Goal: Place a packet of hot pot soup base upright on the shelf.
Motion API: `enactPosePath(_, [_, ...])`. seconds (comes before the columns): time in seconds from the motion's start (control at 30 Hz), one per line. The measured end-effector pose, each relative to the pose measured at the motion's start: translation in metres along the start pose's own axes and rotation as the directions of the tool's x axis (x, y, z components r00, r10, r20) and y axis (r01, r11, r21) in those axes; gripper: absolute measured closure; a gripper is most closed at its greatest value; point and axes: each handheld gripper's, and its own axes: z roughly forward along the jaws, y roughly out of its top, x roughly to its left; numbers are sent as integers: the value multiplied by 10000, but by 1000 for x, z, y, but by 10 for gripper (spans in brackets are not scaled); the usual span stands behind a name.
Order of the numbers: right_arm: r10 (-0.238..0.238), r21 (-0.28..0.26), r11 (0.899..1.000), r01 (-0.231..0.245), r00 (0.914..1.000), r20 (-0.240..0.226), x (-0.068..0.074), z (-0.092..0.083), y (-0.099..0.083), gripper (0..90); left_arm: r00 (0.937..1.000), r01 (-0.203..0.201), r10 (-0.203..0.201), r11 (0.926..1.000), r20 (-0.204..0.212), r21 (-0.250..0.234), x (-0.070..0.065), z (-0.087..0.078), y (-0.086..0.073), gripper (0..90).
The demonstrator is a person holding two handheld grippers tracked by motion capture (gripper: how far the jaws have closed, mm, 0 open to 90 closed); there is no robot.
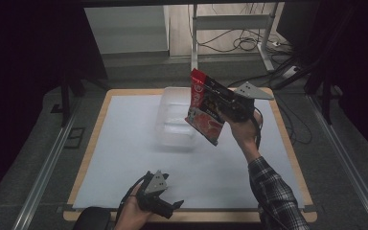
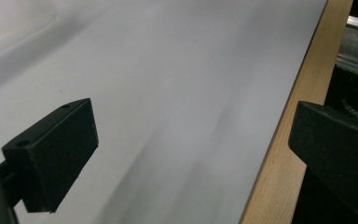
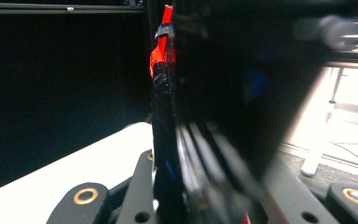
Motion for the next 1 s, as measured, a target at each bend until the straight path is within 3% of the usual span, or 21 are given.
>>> enactPosePath(0.23, [91,-84,9999,-95,9993,-373,4,31,0,779,10000,30,-30,10000,16,6,1,1,-1,6])
enactPosePath(0.6, [-160,-151,9998,147,9956,-923,17,77,-6,779,9997,238,-236,9995,78,-188,5,-2,-3,0])
enactPosePath(0.87, [-463,237,9985,493,9921,-1165,30,97,-24,777,9994,310,-305,9992,183,-254,6,-3,-3,0])
enactPosePath(1.0, [-319,513,9980,382,9925,-1183,29,100,-38,770,9994,271,-267,9994,199,-205,5,-2,-3,0])
